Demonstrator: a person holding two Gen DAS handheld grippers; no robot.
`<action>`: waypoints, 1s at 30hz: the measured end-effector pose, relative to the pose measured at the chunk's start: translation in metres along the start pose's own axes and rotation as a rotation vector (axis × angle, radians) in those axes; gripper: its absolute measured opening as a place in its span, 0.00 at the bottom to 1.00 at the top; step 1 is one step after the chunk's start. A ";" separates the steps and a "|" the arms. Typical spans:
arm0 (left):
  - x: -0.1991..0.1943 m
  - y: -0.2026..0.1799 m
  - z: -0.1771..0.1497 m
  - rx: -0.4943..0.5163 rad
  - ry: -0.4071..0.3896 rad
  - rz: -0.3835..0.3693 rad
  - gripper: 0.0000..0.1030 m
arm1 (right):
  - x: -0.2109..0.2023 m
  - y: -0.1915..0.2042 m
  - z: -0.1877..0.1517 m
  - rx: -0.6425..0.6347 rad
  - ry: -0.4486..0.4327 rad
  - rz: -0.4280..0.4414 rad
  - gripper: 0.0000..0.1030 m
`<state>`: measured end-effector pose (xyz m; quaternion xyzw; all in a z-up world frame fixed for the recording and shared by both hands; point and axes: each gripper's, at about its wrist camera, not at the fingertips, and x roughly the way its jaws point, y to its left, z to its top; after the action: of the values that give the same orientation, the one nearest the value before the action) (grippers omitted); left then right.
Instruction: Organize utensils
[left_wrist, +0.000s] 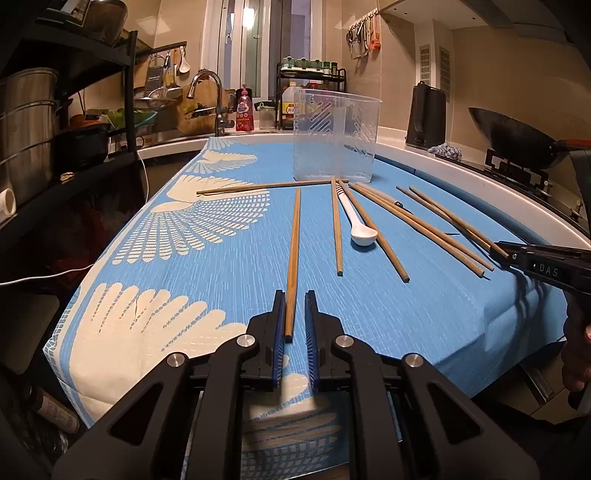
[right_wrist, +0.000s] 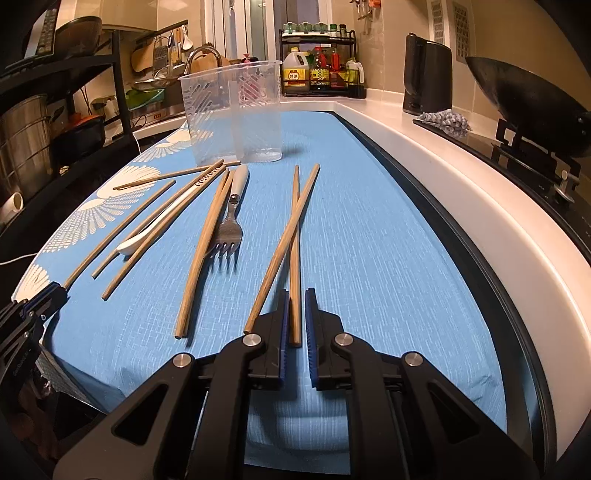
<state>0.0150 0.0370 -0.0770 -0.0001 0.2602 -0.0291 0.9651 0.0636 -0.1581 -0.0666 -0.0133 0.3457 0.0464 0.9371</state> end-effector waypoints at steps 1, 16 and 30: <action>0.000 0.000 0.000 -0.001 0.000 -0.001 0.10 | 0.000 0.000 0.001 0.000 0.004 0.002 0.08; -0.001 0.002 -0.002 -0.016 -0.009 -0.021 0.10 | -0.012 0.002 0.001 0.013 -0.045 -0.014 0.22; -0.001 0.001 -0.002 -0.005 -0.012 -0.018 0.10 | -0.009 0.014 0.000 -0.007 -0.029 0.011 0.24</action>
<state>0.0132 0.0376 -0.0783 -0.0049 0.2542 -0.0370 0.9664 0.0551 -0.1445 -0.0607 -0.0140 0.3319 0.0527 0.9417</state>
